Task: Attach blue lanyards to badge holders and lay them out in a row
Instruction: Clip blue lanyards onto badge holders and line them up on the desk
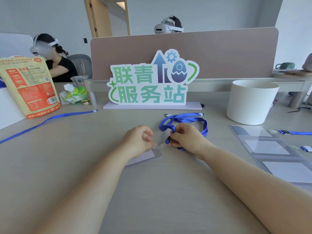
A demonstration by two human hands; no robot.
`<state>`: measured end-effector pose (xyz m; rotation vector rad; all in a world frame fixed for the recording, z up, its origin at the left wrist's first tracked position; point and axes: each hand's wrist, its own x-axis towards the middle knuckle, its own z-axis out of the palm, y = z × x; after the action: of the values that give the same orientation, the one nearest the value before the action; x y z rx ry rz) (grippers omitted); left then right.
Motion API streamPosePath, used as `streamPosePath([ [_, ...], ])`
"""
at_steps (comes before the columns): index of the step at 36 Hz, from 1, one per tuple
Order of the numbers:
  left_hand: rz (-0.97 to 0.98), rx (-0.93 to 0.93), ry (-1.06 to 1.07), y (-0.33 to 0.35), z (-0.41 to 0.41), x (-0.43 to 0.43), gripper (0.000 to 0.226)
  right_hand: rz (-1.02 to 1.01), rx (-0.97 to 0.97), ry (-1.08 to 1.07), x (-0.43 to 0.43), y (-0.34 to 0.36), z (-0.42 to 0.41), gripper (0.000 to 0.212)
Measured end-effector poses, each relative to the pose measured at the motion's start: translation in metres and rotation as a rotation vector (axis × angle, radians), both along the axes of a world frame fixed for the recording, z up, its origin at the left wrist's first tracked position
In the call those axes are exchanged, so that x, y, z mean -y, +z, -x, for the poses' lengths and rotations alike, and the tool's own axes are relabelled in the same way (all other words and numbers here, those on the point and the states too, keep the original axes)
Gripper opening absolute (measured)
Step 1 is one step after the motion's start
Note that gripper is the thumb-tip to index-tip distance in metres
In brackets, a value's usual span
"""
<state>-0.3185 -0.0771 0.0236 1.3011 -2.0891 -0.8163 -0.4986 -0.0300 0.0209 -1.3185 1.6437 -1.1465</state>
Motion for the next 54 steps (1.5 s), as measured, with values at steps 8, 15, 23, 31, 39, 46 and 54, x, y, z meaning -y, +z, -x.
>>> streamPosePath([
  [8, -0.082, 0.126, -0.098, 0.008, -0.012, 0.001, 0.017, 0.056, -0.413, 0.007, 0.001, -0.004, 0.004, 0.016],
  [15, -0.107, 0.06, -0.077, 0.007, -0.014, 0.003, 0.029, 0.071, -0.365, 0.043, 0.0, -0.005, 0.003, 0.017],
  [23, -0.052, -0.008, 0.003, 0.005, -0.011, 0.002, 0.019, 0.104, -0.374, 0.054, 0.001, -0.009, 0.003, 0.016],
  [31, -0.117, -0.012, -0.068, 0.01, -0.012, -0.002, 0.014, 0.111, -0.383, 0.042, 0.002, -0.013, 0.004, 0.017],
  [39, -0.09, 0.003, -0.051, 0.001, -0.005, -0.003, 0.016, 0.119, -0.414, 0.046, 0.002, -0.012, 0.004, 0.018],
  [46, -0.13, 0.01, -0.037, 0.003, -0.001, -0.006, 0.016, 0.127, -0.44, 0.046, 0.002, -0.013, 0.004, 0.019],
  [54, -0.167, 0.005, 0.024, 0.006, 0.002, -0.007, 0.018, 0.14, -0.452, 0.046, 0.002, -0.013, 0.004, 0.015],
])
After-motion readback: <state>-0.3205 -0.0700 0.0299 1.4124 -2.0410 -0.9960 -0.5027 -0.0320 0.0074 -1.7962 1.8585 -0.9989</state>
